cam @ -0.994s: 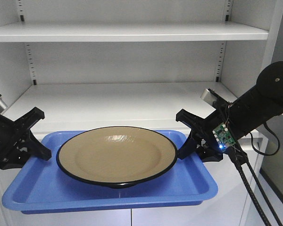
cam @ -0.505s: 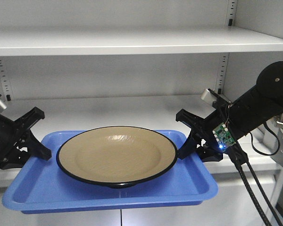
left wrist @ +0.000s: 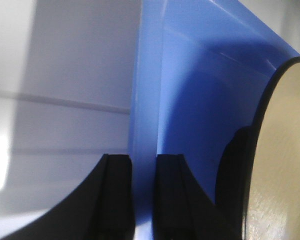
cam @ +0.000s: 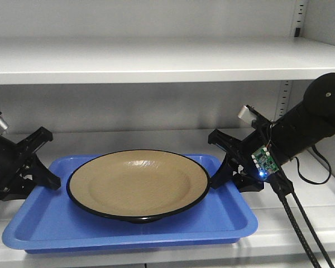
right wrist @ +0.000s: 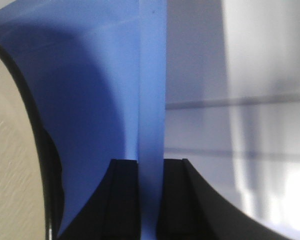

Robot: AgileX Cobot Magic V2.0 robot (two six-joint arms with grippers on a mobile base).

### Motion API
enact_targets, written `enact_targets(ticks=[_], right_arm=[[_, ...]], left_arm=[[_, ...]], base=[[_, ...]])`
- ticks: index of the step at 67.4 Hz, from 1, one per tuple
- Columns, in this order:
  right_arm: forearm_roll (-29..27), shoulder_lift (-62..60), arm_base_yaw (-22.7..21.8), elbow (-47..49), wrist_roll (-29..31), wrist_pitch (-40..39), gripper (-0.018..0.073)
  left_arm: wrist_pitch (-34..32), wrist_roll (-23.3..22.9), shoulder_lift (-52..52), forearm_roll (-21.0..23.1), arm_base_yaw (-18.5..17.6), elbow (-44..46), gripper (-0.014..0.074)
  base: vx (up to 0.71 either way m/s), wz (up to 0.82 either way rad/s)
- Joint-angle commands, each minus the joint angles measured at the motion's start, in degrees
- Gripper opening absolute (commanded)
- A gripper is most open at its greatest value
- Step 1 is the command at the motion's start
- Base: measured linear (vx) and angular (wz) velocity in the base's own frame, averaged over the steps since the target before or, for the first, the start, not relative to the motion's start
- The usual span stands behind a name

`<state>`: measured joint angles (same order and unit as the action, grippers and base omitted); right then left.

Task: Place disk in tray to left cabinet
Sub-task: 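Carry the tray with both grippers while driving to the open cabinet, then lower the tray onto the cabinet shelf with both grippers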

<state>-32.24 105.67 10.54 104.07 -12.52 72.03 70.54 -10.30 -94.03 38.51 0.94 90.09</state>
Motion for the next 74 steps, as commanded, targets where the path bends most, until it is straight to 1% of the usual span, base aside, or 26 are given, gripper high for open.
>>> enact_targets(ticks=[1, 30, 65, 74], right_arm=[[-8.68, -3.45, 0.92, 2.1, 0.04, 0.87, -0.0004], [-8.68, -3.45, 0.92, 2.1, 0.04, 0.87, -0.0004], [-8.67, -3.45, 0.92, 2.1, 0.04, 0.81, -0.0004], [-8.67, -3.45, 0.92, 2.1, 0.04, 0.81, -0.0004]], left_arm=[[1.25, -1.24, 3.06, 10.0, -1.29, 2.0, 0.0], [1.25, -1.24, 3.06, 10.0, -1.29, 2.0, 0.0], [1.25, -1.24, 3.06, 10.0, -1.29, 2.0, 0.0], [-0.44, -1.24, 3.06, 10.0, -1.29, 2.0, 0.0]], base=[[0.18, 0.05], [0.11, 0.05], [0.02, 0.01], [0.0, 0.0]])
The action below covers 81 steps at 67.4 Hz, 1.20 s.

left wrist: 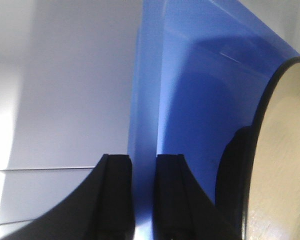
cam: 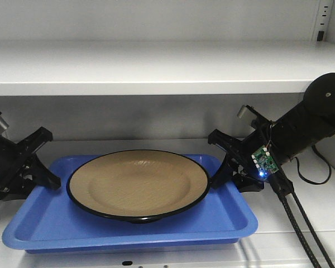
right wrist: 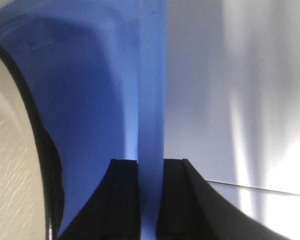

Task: Place disk in tray to left cabinet
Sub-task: 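Lower the tray onto the cabinet shelf with both grippers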

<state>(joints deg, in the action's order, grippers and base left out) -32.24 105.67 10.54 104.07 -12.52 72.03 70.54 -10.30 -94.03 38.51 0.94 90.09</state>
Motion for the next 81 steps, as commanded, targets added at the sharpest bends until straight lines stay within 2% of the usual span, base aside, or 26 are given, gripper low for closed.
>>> enact_targets(ticks=[1, 23, 36, 44, 52, 66, 73, 81], right_arm=[[-8.67, -3.45, 0.92, 2.1, 0.04, 0.81, -0.0004], [-8.26, -3.45, 0.92, 2.1, 0.18, -0.81, -0.0004], [-4.38, -3.45, 0.92, 1.06, 2.97, -4.46, -0.0004], [-1.93, -3.45, 0.92, -1.78, 3.85, -6.75, -0.0003], [-2.87, -3.45, 0.92, -6.2, 4.61, -11.49, -0.0002], [-6.13, -3.45, 0.92, -11.11, 13.19, -23.1, -0.0001], [-6.3, -3.45, 0.92, -11.04, 17.54, -27.4, -0.0001], [-5.84, -3.15, 0.92, -11.04, 19.14, -29.43, -0.0001]], left_arm=[[-0.5, -1.24, 3.06, 10.0, -1.29, 2.0, 0.0], [-1.79, -1.24, 3.06, 9.99, -1.29, 1.89, 0.0], [-2.68, 0.78, 2.15, 9.33, -1.35, 1.82, 0.0], [-3.65, 3.09, 1.25, 6.4, -2.06, 1.82, 0.0], [-4.75, 5.2, 1.04, 1.43, -3.87, 1.82, 0.0], [-14.01, 5.06, 0.49, -3.49, -7.16, 1.52, 0.0], [-18.79, 5.06, -0.35, -3.44, -8.32, -0.16, 0.0], [-22.01, 4.55, -2.44, -2.83, -9.03, -2.16, 0.0]], base=[[0.0, 0.0], [0.0, 0.0], [0.0, 0.0], [0.0, 0.0], [0.0, 0.0], [0.0, 0.0], [0.0, 0.0], [0.0, 0.0]])
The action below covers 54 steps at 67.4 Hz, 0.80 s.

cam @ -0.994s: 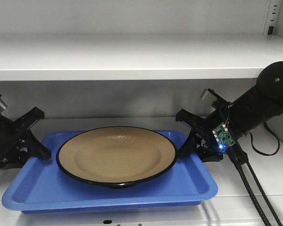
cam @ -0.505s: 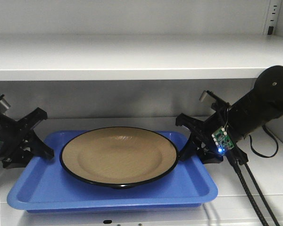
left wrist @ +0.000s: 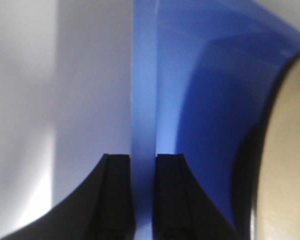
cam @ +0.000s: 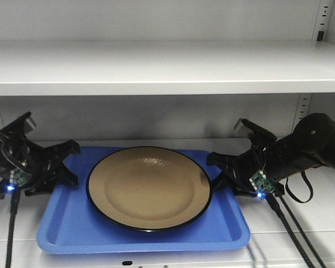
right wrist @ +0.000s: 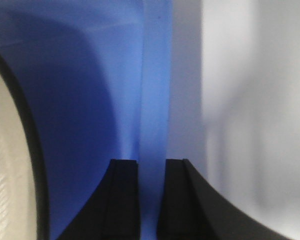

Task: Place disk in tray to left cabinet
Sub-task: 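Lower the tray onto the cabinet shelf with both grippers, then open both grippers and release the tray edges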

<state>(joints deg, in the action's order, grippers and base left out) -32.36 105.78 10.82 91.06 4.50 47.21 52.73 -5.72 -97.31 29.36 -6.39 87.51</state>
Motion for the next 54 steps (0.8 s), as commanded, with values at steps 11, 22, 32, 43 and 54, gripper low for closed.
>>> enact_targets(ticks=[11, 22, 32, 43, 54], right_arm=[[-5.58, -1.89, 0.63, 1.98, 2.24, -4.9, 0.0003], [-5.25, -0.33, 0.63, 1.98, 2.24, -4.76, 0.0021], [-4.19, -0.19, 0.63, 1.98, 2.82, -5.06, 0.0066], [-2.45, -0.19, 0.58, 1.98, 4.02, -5.24, 0.0155], [-2.24, -0.19, 0.58, 1.98, 3.97, -5.19, 0.0306]], left_arm=[[-5.54, 0.05, -1.65, 7.91, -1.97, 0.41, 0.0], [-7.46, 0.25, -2.37, 7.31, -1.97, 0.41, 0.0006], [-9.13, 3.3, -2.37, 7.53, -1.97, 0.48, 0.0034], [-9.9, 3.53, -2.32, 7.47, -1.97, 0.48, 0.0101], [-10.3, 3.65, -2.32, 7.21, -1.97, 0.48, 0.0227]], base=[[0.0, 0.0], [0.0, 0.0], [0.0, 0.0], [0.0, 0.0], [0.0, 0.0]])
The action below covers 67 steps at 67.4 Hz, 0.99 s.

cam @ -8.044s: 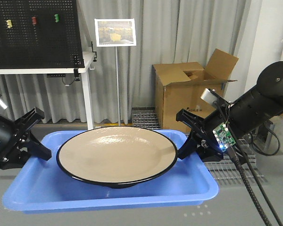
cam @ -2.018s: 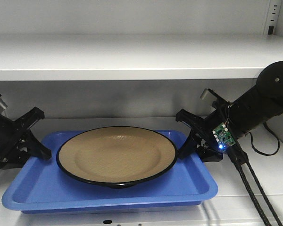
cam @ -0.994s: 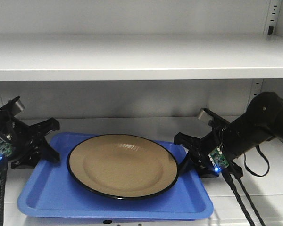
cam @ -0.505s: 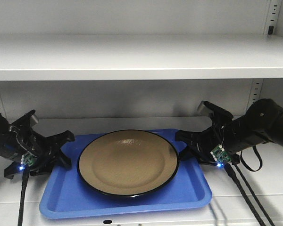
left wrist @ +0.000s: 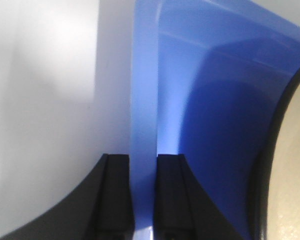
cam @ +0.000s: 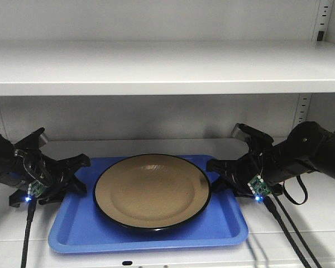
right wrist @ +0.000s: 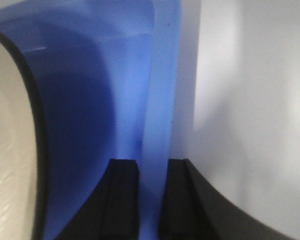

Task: Place disk in tray to left cabinet
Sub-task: 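Open both grippers and release the tray edges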

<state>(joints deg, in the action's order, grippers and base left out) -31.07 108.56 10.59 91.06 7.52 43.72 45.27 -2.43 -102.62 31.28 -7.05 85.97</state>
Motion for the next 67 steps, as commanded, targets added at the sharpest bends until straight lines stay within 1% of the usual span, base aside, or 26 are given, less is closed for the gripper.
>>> enact_targets(ticks=[1, 7, 12, 20, 29, 34, 43, 52, 67], right_arm=[[-3.6, -2.97, 0.81, 1.98, 0.88, -1.8, 0.0323], [-3.6, -3.1, 0.41, 1.98, 0.1, -2.07, 0.041], [-3.68, -3.54, -0.29, 1.98, -0.72, -2.0, 0.0466], [-3.63, -5.07, -2.75, 1.98, -1.24, -1.6, 0.0516], [-3.74, -6.52, -5.32, 1.98, -1.24, -1.36, 0.0519], [-3.86, -6.89, -6.06, 1.98, -1.19, -1.29, 0.0519], [-3.77, -6.96, -5.98, 1.98, -1.14, -1.2, 0.0519], [-3.83, -6.96, -5.98, 1.98, -1.14, -0.98, 0.0519], [-3.83, -6.96, -5.98, 1.98, -1.14, -0.98, 0.0519]], left_arm=[[-2.81, 0.36, 2.99, 5.29, -1.31, 2.01, 0.0234], [-2.93, 0.36, 3.17, 5.14, -1.31, 2.01, 0.0313], [-3.51, 0.36, 3.67, 5.14, -0.84, 2.06, 0.0357], [-4.23, 0.36, 5.18, 4.79, 0.54, 2.06, 0.0391], [-5.16, 0.36, 7.17, 3.3, 2.16, 2.06, 0.0391], [-5.28, 0.36, 7.81, 2.23, 2.25, 2.06, 0.0391], [-4.84, 0.36, 8.27, 1.92, 2.2, 2.06, 0.0391], [-2.96, 0.36, 8.21, 1.92, 2.06, 2.06, 0.0391], [-2.81, 0.36, 8.21, 1.92, 2.06, 2.06, 0.0391]], base=[[0.0, 0.0], [0.0, 0.0], [0.0, 0.0], [0.0, 0.0], [0.0, 0.0], [0.0, 0.0], [0.0, 0.0], [0.0, 0.0], [0.0, 0.0]])
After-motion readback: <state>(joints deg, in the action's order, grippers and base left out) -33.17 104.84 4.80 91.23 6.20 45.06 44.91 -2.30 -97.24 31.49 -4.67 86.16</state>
